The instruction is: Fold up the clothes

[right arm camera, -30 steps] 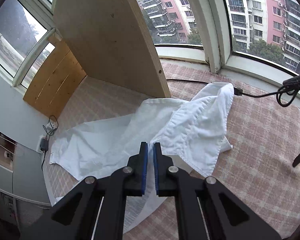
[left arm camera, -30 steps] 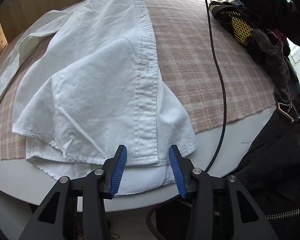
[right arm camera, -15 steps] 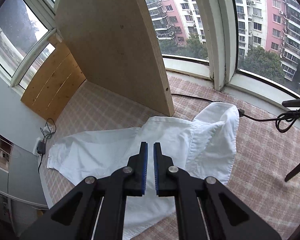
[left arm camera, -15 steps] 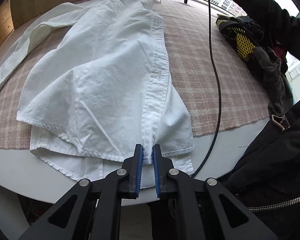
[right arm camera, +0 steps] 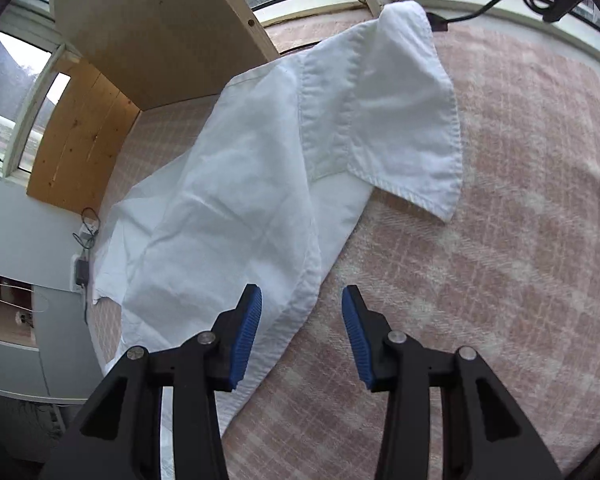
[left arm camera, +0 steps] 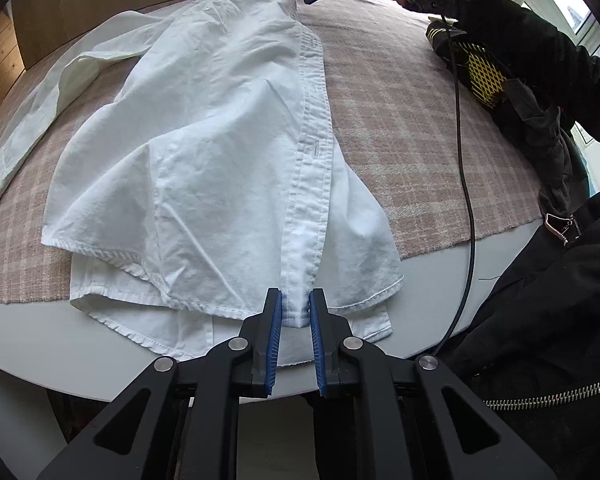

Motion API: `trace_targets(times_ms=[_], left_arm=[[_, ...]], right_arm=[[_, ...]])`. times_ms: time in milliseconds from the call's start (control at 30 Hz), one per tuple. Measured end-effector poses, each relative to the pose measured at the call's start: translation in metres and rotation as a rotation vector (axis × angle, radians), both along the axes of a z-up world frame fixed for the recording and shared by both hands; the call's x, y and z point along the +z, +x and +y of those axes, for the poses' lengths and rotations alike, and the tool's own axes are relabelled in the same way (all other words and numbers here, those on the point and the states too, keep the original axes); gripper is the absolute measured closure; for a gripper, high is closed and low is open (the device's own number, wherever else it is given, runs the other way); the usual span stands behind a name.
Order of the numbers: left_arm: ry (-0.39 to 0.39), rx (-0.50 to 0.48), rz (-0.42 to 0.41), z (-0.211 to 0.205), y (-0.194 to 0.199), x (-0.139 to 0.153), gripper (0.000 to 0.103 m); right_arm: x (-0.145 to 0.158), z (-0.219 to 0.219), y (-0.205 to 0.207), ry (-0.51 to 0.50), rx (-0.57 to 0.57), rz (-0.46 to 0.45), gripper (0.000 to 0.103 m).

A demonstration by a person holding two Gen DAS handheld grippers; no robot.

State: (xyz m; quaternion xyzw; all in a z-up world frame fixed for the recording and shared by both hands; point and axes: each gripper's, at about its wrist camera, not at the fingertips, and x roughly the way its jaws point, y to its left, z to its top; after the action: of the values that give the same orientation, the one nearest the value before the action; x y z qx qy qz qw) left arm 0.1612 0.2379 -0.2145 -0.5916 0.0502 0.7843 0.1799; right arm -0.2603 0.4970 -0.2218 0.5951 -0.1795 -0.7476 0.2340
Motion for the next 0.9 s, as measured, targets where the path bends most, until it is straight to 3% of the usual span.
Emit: trace_targets(times_ms=[133, 167, 200, 233, 467, 600, 733, 800, 867, 900], left_arm=[[-0.004, 0.006, 0.011, -0.005, -0.002, 0.005, 0.092], [-0.006, 0.006, 0.013, -0.007, -0.002, 0.007, 0.093], [-0.007, 0.009, 0.018, -0.01, -0.002, 0.009, 0.093], [-0.003, 0.014, 0.024, -0.011, -0.003, 0.012, 0.093], [0.061, 0.118, 0.092, -0.044, -0.005, 0.041, 0.093], [0.086, 0.19, 0.157, -0.07, -0.007, 0.065, 0.093], [0.07, 0.176, 0.161, -0.072, -0.006, 0.069, 0.093], [0.056, 0.161, 0.151, -0.071, -0.005, 0.064, 0.093], [0.045, 0.157, 0.133, -0.072, -0.005, 0.056, 0.093], [0.034, 0.157, 0.123, -0.073, -0.005, 0.052, 0.093]], right_arm=[[-0.004, -0.016, 0.007, -0.025, 0.049, 0.004, 0.062], [-0.001, -0.018, 0.009, -0.021, 0.066, 0.013, 0.069], [0.002, -0.021, 0.012, -0.018, 0.083, 0.021, 0.089], [0.006, -0.023, 0.014, -0.016, 0.095, 0.03, 0.097], [0.071, -0.029, 0.006, -0.069, 0.096, 0.174, 0.1], [0.105, -0.064, -0.012, -0.016, 0.147, 0.257, 0.1], [0.103, -0.079, -0.021, 0.083, 0.18, 0.213, 0.095], [0.089, -0.068, -0.013, 0.168, 0.144, 0.208, 0.071], [0.071, -0.047, -0.004, 0.17, 0.086, 0.166, 0.059], [0.061, -0.036, 0.0, 0.154, 0.058, 0.139, 0.059]])
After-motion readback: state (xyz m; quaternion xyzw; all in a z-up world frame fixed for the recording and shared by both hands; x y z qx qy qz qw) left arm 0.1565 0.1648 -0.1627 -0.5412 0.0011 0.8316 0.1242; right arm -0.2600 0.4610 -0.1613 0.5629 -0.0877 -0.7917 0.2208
